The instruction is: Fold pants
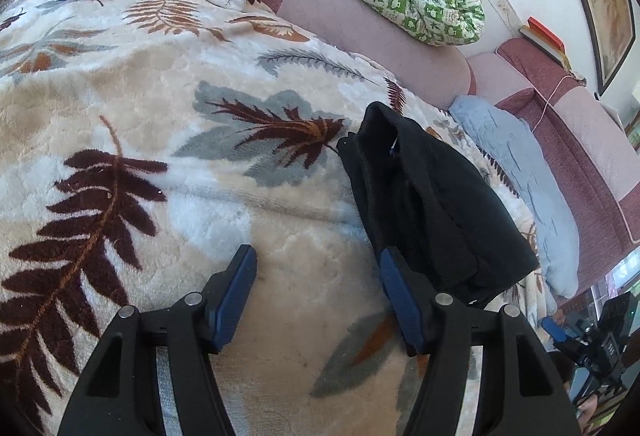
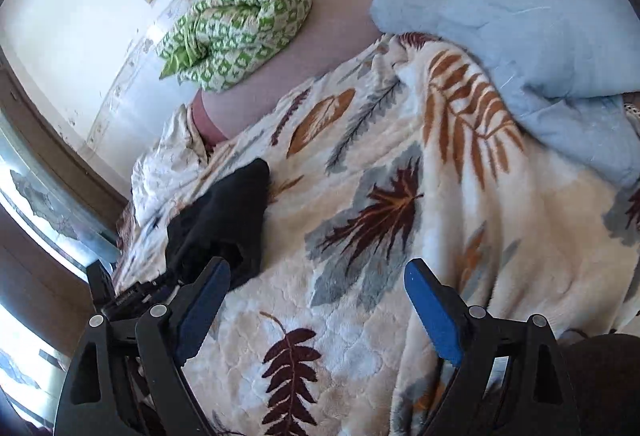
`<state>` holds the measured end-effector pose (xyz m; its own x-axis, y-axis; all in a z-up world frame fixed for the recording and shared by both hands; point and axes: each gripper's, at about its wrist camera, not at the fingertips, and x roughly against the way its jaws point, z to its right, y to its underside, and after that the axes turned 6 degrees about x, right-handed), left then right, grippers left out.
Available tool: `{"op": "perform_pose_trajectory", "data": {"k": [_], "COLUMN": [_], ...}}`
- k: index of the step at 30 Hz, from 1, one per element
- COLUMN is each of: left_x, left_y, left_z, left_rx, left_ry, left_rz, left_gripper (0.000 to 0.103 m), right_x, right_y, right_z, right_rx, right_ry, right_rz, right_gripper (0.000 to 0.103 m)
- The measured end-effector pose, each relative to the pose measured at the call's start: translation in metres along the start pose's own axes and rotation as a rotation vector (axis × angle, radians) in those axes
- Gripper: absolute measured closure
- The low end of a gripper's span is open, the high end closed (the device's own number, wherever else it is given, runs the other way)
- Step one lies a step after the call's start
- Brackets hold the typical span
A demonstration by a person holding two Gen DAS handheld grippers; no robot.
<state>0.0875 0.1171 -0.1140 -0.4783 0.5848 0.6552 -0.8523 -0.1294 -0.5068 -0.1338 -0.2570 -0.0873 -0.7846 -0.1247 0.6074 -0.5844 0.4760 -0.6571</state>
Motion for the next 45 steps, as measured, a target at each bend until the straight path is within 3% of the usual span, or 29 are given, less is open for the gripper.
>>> {"op": "perform_pose_trajectory", "data": {"k": [4,9,11,16,20,27,30,35,40,45], "left_x": [0.001,0.002,0.004,-0.004,-0.013,-0.015,0.002,0.011,-0.009,-0.040], "left_y": [0.002,0.000,0.000,-0.007,-0.015,-0.022,-0.026,-0.035,-0.033,-0.026], "left_z": [-0.002,0.002,0.009,0.025,0.039,0.042,0.040,0.053,0.054,0.049], "left_rx": [0.002,0.002,-0.002,0.052,0.106,0.180,0.217,0.162,0.140,0.158], "left_ry": [0.014,-0.005,-0.021,0.065,0.135,0.164,0.195,0.147,0.077,0.067], "left_rz": [0.011,-0.001,-0.008,-0.040,-0.062,-0.074,-0.031,-0.005,-0.052,-0.144], "left_gripper": [0.039,0.039,0.039,0.039,0.039,0.037,0.035,0.030,0.030,0.030], "right_x": [-0.014,-0.029,-0.035,-0.070,-0.120,-0.167,-0.174,-0.174,-0.172,-0.175], "right_y": [0.009,0.003,-0.015,-0.086,-0.112,-0.087,-0.086,-0.092,-0.089,-0.088], "right_z": [-0.033,-0.045,-0.048,-0.058,-0.063,-0.045,-0.041,-0.040,-0.041,-0.044], "right_rx": [0.176,0.200,0.205,0.158,0.134,0.041,0.033,0.017,0.028,0.037], "right_ry": [0.083,0.043,0.033,-0.096,-0.142,-0.236,-0.249,-0.254,-0.238,-0.248], "right_rz": [-0.017,-0.059,-0.056,-0.092,-0.145,-0.233,-0.250,-0.235,-0.233,-0.240], "right_gripper": [0.010,0.010,0.010,0.010,0.010,0.010,0.010,0.010,0.010,0.010]}}
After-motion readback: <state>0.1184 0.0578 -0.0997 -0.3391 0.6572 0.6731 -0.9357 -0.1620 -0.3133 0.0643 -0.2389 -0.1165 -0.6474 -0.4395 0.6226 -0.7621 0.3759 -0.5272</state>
